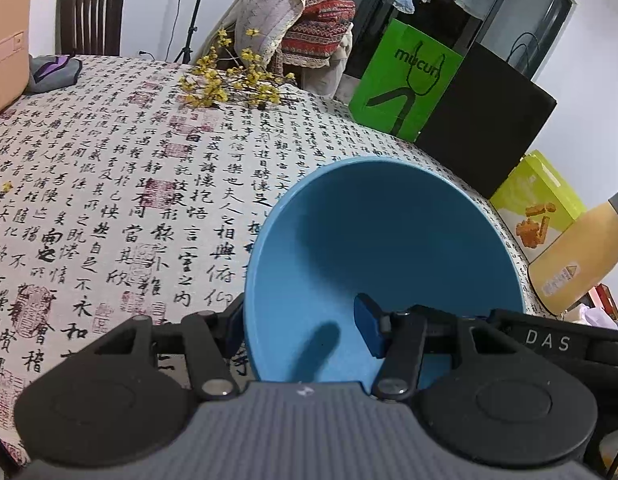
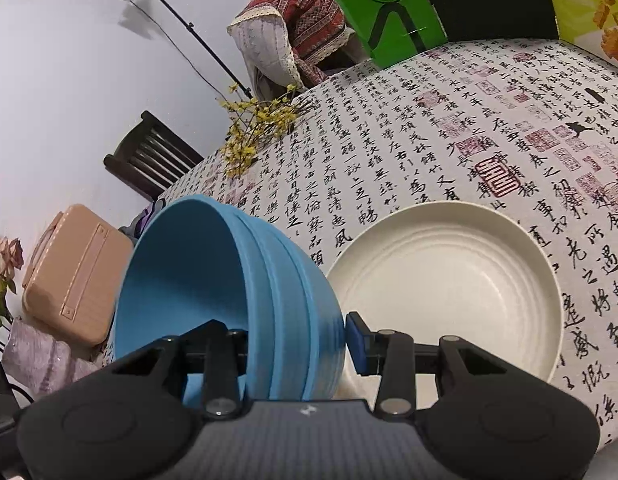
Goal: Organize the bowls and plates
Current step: 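Carry the stacked blue bowls toward the cream plate stack with both grippers, then lower the stacked blue bowls onto the cream plates and open both grippers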
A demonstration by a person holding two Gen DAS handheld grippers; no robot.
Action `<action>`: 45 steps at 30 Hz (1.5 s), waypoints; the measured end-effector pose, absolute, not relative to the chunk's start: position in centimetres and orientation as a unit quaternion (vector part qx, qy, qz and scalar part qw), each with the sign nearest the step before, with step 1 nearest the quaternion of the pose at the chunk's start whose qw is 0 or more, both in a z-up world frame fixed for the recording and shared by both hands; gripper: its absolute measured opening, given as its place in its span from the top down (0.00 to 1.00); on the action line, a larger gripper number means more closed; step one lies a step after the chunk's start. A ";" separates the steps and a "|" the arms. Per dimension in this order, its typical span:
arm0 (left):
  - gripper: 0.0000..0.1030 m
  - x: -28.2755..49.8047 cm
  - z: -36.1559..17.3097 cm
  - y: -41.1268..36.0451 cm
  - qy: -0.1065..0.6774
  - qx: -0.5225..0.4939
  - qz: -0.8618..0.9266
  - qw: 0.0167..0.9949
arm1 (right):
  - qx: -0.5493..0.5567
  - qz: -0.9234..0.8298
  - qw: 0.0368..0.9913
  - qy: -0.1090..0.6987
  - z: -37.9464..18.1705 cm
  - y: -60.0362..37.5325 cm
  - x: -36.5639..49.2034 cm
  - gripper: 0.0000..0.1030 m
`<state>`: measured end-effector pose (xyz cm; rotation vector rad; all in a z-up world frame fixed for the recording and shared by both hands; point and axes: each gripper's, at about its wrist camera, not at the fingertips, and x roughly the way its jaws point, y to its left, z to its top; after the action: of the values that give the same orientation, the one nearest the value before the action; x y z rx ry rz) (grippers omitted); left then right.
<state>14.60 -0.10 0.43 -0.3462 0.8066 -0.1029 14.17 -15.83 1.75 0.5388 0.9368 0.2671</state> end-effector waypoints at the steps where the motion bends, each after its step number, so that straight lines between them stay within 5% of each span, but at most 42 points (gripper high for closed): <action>1: 0.45 14.7 0.4 -0.3 0.391 -0.167 -0.051 0.903 | 0.257 0.125 0.849 0.444 1.8 -16.0 14.1 0.63; 45: 0.45 17.8 -2.4 -7.6 0.430 -0.152 -0.093 0.885 | 0.294 0.076 0.849 0.433 -1.4 -24.5 13.8 0.63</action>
<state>17.81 -7.58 -2.40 -0.3169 0.8949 -0.1930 13.79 -24.46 -1.36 0.6200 0.9117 0.1603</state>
